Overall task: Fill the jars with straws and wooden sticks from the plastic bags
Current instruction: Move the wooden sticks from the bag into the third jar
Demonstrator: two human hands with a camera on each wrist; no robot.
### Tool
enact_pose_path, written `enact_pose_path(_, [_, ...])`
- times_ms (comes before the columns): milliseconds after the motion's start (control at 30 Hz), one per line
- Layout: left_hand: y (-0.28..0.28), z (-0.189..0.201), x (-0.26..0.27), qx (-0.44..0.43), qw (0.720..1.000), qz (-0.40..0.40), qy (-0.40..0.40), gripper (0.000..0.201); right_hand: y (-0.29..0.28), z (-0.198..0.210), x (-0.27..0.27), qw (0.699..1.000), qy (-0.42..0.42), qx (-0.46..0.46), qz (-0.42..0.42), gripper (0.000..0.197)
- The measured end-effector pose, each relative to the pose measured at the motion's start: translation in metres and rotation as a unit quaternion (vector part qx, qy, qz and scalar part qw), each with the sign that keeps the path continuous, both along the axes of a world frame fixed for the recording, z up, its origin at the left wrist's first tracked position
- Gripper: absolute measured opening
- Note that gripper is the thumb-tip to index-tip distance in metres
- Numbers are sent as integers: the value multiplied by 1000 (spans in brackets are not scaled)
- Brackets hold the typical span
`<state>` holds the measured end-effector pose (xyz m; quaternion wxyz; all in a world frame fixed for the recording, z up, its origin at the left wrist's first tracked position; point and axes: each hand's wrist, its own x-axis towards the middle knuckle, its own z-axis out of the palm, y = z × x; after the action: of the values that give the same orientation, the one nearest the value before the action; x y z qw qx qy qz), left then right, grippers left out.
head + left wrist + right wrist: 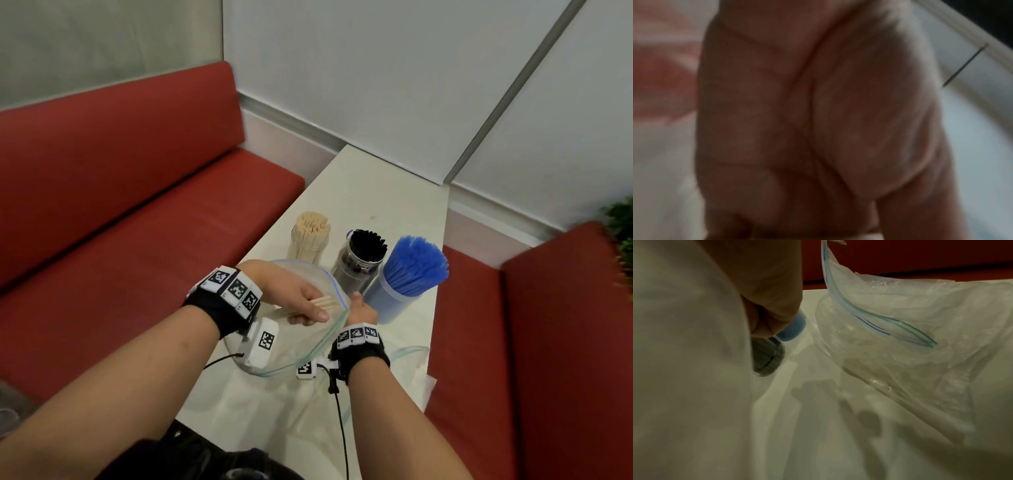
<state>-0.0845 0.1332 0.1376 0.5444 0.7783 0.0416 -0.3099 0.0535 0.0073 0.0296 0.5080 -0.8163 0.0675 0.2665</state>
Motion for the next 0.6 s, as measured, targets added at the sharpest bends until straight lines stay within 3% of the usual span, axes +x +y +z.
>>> enact_pose_path(100, [14, 14, -2, -74, 996, -12, -49, 26, -13, -3, 6, 999, 2, -46, 23, 47])
enact_pose_path(167, [21, 22, -1, -161, 977, 81, -117, 26, -18, -9, 5, 998, -9, -39, 55, 45])
enact_pose_path(267, [31, 33, 8, -300, 891, 273, -206, 27, -13, -12, 3, 998, 3, -31, 60, 50])
enact_pose_path(333, [36, 39, 15, -332, 835, 365, -243, 30, -9, -11, 4, 996, 26, -55, 66, 54])
enact_pose_path(500, [41, 41, 22, -326, 755, 497, -277, 48, -9, -11, 8, 985, -34, -119, 122, 48])
enact_pose_path(600, [41, 40, 26, -347, 718, 529, -290, 58, 2, 5, 11, 975, -140, -145, 91, 33])
